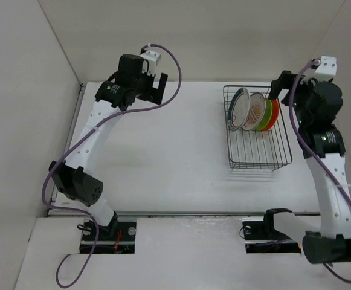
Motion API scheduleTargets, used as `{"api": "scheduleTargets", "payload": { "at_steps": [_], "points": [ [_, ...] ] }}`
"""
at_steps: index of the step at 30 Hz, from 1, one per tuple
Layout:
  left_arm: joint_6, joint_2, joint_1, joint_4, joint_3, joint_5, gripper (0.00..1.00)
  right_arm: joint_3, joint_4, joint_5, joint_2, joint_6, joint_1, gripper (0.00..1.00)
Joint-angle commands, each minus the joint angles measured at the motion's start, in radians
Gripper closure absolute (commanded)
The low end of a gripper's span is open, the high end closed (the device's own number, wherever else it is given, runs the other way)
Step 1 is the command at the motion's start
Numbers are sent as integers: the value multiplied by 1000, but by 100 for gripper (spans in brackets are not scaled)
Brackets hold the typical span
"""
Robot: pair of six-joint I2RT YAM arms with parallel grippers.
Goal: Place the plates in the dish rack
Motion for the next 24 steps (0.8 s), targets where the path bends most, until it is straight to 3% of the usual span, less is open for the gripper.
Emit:
{"api": "scheduleTargets", "payload": {
  "at_steps": [1,9,18,24],
  "points": [
    [-50,-109,17,71,80,-235,0,7,-101,-85,-124,21,30,0],
    [-61,-361,71,64,98,-381,0,72,-311,-37,-337,65,49,0],
    [-4,-750,85,96,-239,-371,0,27,-360,-28,-549,65,63,0],
    [-4,-795,145,86,-295,-334,0,18,-360,-5,-549,65,106,0]
  ]
}}
